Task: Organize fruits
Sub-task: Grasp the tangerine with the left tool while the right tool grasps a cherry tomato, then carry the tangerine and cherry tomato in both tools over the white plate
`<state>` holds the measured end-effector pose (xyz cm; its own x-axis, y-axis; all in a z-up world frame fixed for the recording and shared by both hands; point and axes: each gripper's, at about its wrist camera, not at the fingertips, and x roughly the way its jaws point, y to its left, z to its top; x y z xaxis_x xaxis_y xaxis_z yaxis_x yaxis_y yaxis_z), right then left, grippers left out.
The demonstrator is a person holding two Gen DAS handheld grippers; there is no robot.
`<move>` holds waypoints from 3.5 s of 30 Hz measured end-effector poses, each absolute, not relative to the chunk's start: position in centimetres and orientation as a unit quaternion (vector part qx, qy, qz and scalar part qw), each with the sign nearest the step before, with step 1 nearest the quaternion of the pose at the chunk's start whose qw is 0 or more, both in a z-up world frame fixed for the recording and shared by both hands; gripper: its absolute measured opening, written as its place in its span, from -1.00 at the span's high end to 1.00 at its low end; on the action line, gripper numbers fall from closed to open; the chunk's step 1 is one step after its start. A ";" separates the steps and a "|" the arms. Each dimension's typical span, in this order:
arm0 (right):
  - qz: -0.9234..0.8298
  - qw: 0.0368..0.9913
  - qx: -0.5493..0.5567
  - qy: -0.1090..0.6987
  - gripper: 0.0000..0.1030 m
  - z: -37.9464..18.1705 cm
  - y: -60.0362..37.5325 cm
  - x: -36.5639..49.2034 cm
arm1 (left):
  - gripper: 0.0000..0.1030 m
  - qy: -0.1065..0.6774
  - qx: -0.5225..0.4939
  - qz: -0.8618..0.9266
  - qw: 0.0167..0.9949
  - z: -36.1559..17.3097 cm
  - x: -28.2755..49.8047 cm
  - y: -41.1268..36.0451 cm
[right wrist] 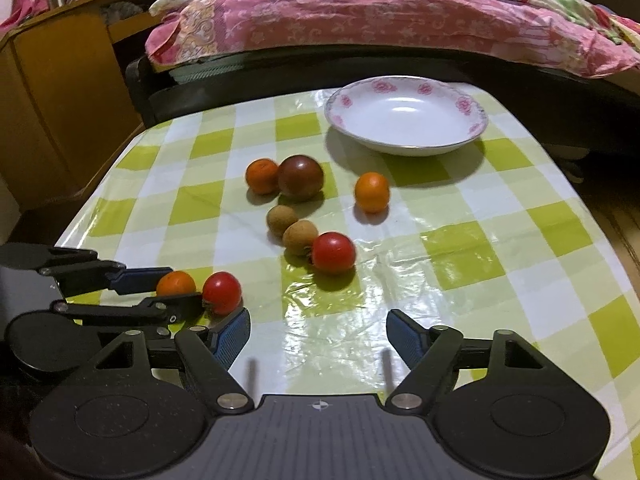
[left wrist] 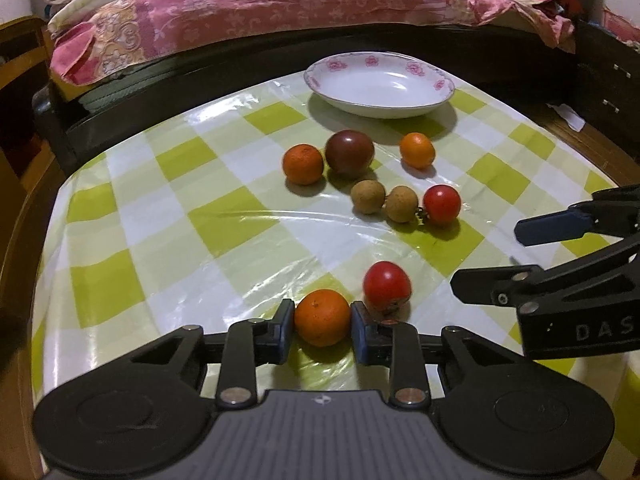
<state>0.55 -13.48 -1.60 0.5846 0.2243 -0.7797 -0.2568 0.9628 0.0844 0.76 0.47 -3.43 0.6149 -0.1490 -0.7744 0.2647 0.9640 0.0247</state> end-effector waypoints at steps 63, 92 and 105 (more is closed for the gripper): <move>0.175 0.884 -0.102 0.421 0.55 -3.3 -13.2 0.6 | 0.27 0.416 0.085 -0.116 0.898 -3.8 0.1 -1.2; 0.110 0.908 -0.020 0.403 0.55 1.8 -17.8 13.5 | 0.31 0.400 0.048 -0.164 0.900 1.5 16.5 -6.2; 0.100 0.910 -0.044 0.399 0.52 0.1 -18.2 16.7 | 0.31 0.406 0.056 -0.162 0.898 -0.4 19.3 -7.0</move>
<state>16.74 -18.21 0.11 0.6613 0.1472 -0.7355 -0.2180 0.9759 -0.0007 19.32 -7.00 -0.43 0.6180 -0.2458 -0.7468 0.3367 0.9411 -0.0310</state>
